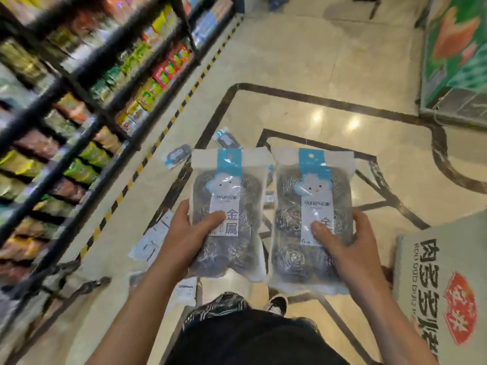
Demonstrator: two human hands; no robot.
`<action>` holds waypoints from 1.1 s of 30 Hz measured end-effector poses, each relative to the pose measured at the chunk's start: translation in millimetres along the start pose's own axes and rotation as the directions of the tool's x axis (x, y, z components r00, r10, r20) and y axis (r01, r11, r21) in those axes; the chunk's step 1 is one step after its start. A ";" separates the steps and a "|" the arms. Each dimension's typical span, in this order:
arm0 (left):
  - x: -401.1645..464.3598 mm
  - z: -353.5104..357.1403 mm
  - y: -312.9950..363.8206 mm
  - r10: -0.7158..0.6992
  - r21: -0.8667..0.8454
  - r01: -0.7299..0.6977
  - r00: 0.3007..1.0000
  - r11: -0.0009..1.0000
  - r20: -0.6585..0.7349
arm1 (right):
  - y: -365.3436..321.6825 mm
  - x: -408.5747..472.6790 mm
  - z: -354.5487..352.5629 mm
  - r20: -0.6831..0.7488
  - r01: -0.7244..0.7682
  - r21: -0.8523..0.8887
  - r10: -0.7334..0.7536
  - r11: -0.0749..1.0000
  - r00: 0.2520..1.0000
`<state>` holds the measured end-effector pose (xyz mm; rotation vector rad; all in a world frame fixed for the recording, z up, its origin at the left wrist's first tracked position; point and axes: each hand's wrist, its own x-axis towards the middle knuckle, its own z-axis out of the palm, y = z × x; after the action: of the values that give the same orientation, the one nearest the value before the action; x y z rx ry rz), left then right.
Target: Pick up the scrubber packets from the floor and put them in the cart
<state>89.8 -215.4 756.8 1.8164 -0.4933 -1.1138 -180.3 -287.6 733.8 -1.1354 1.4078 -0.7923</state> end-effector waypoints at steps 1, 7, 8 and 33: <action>-8.6 -17.8 -6.1 -0.003 -0.045 0.000 0.999 0.999 -0.048 | -0.8 -4.8 14.7 0.047 0.012 -0.019 -0.011 1.000 0.999; -67.0 -144.5 -62.4 -0.061 -0.292 -0.041 0.941 0.956 -0.332 | -12.0 -44.2 139.8 0.337 0.159 -0.149 -0.101 0.976 0.936; -78.8 -169.1 -75.4 -0.078 -0.328 -0.055 0.922 0.943 -0.378 | -14.4 -53.5 165.4 0.393 0.182 -0.166 -0.104 0.969 0.914; -299.3 -645.8 -355.3 -0.460 -0.586 -0.304 0.395 0.751 -0.795 | 67.3 -423.9 713.3 0.959 0.410 -0.189 0.080 0.892 0.270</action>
<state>444.4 494.9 705.3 1.4688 0.6601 -0.0729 474.2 225.0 692.9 -1.6984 0.3373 0.2067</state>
